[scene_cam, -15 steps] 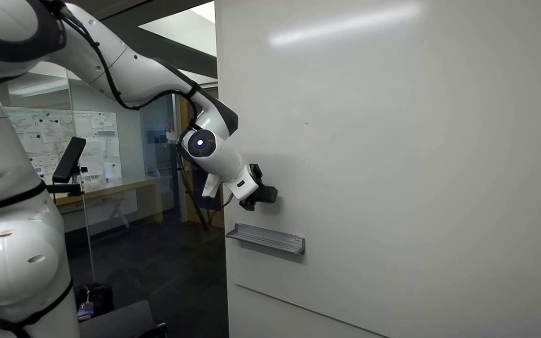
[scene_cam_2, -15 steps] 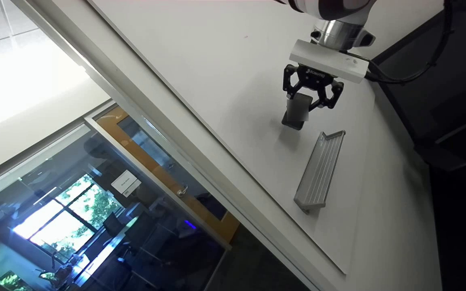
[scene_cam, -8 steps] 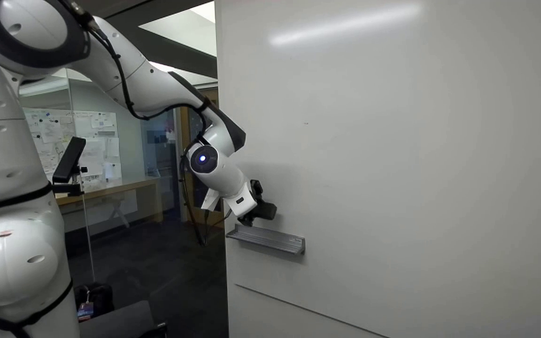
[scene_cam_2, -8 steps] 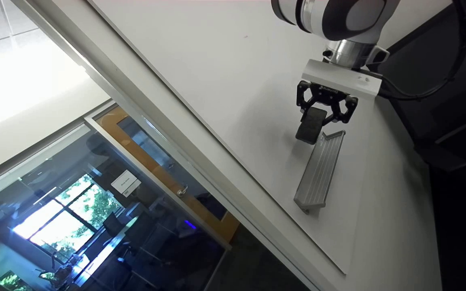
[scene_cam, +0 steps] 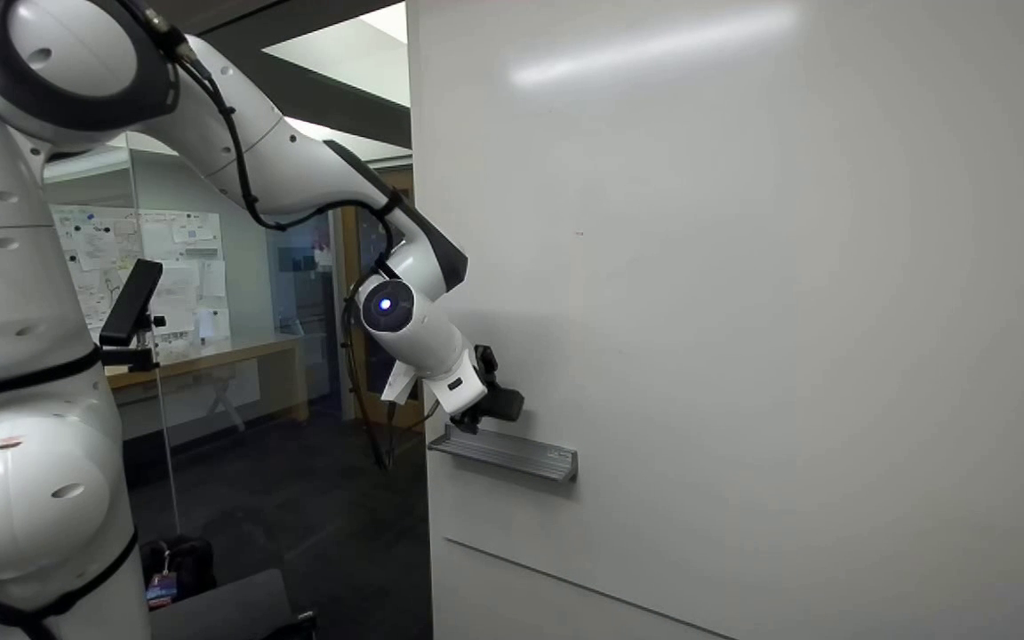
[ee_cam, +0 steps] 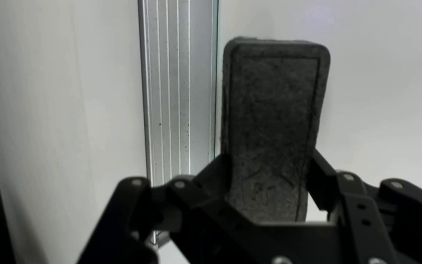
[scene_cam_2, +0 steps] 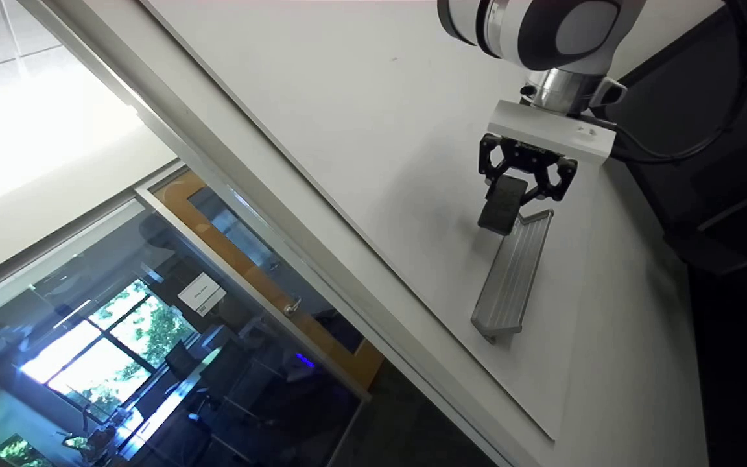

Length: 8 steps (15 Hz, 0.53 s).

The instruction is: Use the eraser to erase the board

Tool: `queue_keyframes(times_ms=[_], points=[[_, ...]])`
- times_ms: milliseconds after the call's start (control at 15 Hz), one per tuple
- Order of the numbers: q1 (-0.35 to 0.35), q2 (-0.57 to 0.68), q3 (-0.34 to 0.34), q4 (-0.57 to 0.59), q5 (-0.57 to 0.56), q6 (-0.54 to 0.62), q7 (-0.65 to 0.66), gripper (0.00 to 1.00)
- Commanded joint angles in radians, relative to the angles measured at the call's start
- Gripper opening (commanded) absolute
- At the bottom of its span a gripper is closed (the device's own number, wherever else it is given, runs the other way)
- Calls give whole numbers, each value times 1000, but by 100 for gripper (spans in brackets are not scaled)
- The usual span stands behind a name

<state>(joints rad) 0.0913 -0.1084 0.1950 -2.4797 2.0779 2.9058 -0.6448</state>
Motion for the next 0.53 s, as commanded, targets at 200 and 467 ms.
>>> queue_keyframes(times_ms=[200, 467], points=[[-7, 111, 3, 77, 30, 28, -83, 30], [-5, 187, -7, 132, 95, 56, -194, 30]])
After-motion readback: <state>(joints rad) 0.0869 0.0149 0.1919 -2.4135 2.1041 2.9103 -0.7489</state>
